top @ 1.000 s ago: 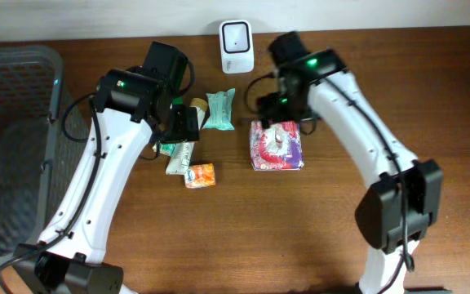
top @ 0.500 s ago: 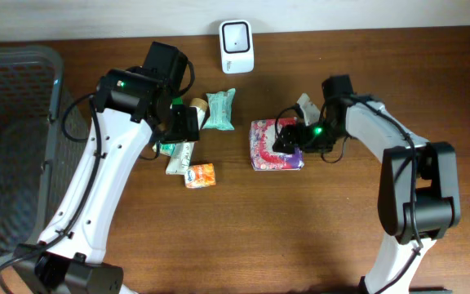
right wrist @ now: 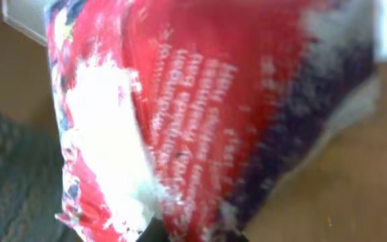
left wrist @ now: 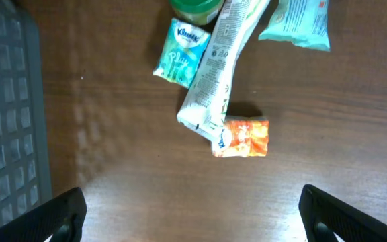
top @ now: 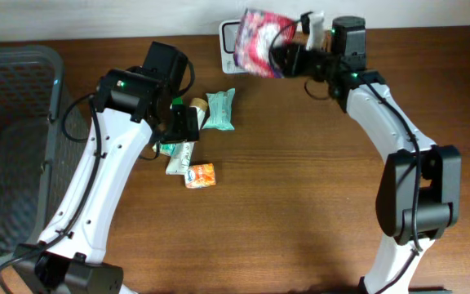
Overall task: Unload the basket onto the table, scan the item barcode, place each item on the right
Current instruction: 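Raise the red-purple pack to the scanner face with the right gripper, then carry the red-purple pack right and drop it at the table's right, then reach the right gripper to the green tissue pack and grasp it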
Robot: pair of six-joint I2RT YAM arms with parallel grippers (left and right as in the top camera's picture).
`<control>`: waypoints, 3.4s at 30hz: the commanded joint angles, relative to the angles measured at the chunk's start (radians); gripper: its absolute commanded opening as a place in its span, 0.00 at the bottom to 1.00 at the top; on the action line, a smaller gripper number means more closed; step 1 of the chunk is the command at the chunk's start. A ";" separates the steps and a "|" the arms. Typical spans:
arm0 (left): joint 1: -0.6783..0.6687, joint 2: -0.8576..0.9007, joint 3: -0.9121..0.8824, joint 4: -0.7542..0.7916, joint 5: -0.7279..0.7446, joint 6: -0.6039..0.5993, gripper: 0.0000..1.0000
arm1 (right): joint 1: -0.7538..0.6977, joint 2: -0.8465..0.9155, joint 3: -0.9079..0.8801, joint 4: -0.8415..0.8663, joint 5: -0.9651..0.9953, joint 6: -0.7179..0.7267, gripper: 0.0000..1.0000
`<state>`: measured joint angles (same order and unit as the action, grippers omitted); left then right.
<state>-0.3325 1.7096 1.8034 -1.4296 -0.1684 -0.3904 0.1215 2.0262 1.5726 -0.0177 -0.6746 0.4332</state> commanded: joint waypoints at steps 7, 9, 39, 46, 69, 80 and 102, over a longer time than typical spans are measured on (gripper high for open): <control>0.006 -0.004 0.002 -0.001 -0.001 -0.013 0.99 | 0.220 0.218 0.032 0.562 0.530 0.396 0.04; 0.006 -0.004 0.002 -0.001 -0.001 -0.013 0.99 | 0.229 0.289 0.094 0.575 0.534 0.399 0.04; 0.006 -0.004 0.002 -0.001 -0.001 -0.013 0.99 | -0.842 0.239 0.148 -0.352 -0.001 0.242 0.99; 0.006 -0.004 0.002 -0.001 0.000 -0.013 0.99 | -0.834 0.007 0.148 -0.487 0.050 0.167 0.99; 0.006 -0.004 0.002 -0.001 -0.001 -0.013 0.99 | 0.251 0.109 0.080 -0.456 0.286 -0.016 0.99; 0.006 -0.004 0.002 -0.001 -0.001 -0.013 0.99 | 0.323 0.272 0.079 -0.304 0.335 0.111 0.56; 0.006 -0.004 0.002 -0.001 -0.001 -0.013 0.99 | 0.271 0.125 0.337 -1.252 0.425 -0.301 0.70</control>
<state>-0.3325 1.7096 1.8034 -1.4284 -0.1684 -0.3904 0.3878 2.1807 1.7756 -1.2240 -0.2684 0.1368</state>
